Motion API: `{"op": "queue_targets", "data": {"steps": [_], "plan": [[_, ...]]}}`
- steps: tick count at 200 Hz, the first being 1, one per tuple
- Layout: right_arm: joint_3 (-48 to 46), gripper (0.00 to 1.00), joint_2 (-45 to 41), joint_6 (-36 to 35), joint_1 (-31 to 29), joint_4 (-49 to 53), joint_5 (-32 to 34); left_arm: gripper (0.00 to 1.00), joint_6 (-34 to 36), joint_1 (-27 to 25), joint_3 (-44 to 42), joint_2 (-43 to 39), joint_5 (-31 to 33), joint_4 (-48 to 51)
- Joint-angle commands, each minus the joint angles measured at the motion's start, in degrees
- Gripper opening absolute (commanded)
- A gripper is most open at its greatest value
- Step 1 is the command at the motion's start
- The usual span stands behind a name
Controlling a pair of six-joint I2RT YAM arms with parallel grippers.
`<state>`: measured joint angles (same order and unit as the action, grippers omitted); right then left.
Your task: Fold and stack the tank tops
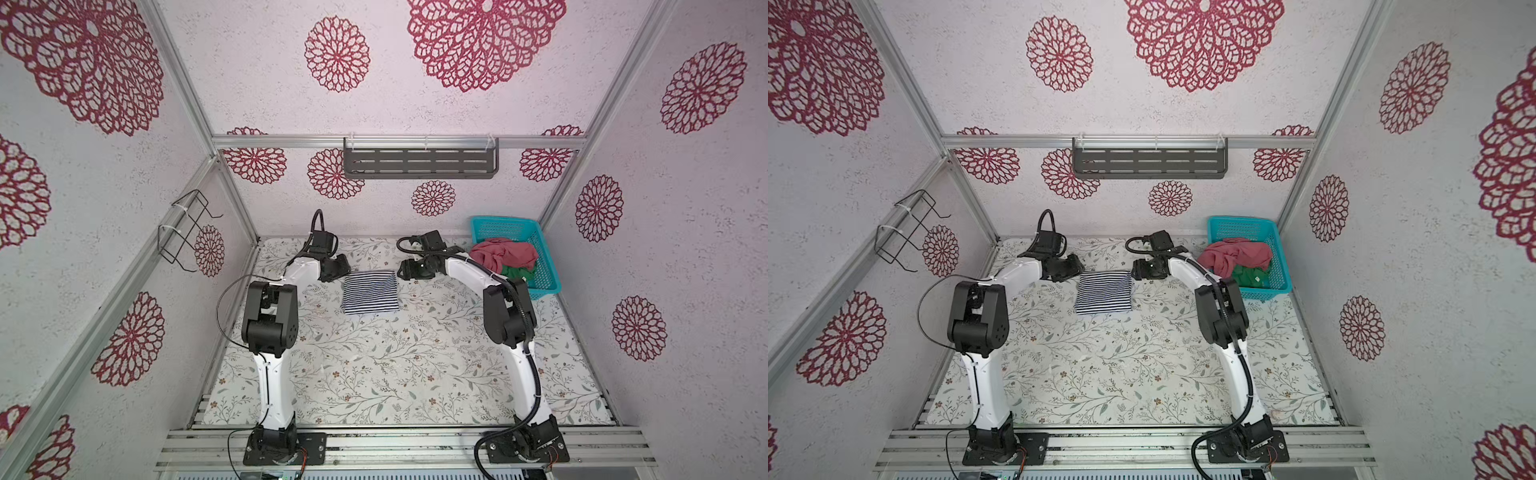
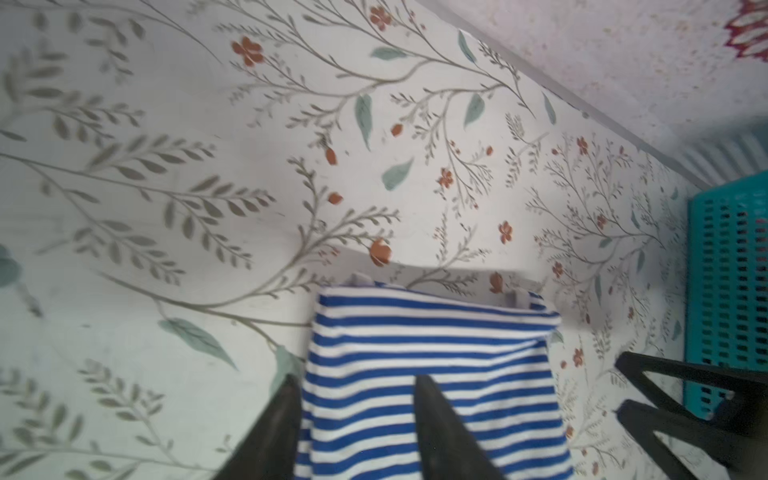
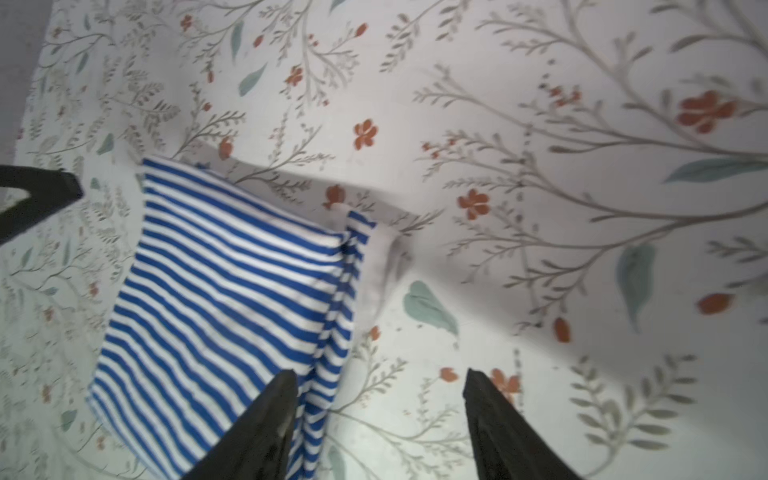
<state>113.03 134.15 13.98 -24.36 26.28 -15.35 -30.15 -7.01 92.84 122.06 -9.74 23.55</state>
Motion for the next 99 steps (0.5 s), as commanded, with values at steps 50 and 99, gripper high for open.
{"op": "queue_targets", "data": {"steps": [50,99], "plan": [[-16.2,0.37,-14.2,7.3,-3.5,-17.2,0.8,0.59,-3.0,-2.8,-7.9,-8.9,2.1,-2.6],[-16.3,0.31,-7.0,13.0,-6.4,-26.4,-1.9,0.58,-9.4,-7.5,-12.9,-7.0,3.3,-7.2]]}}
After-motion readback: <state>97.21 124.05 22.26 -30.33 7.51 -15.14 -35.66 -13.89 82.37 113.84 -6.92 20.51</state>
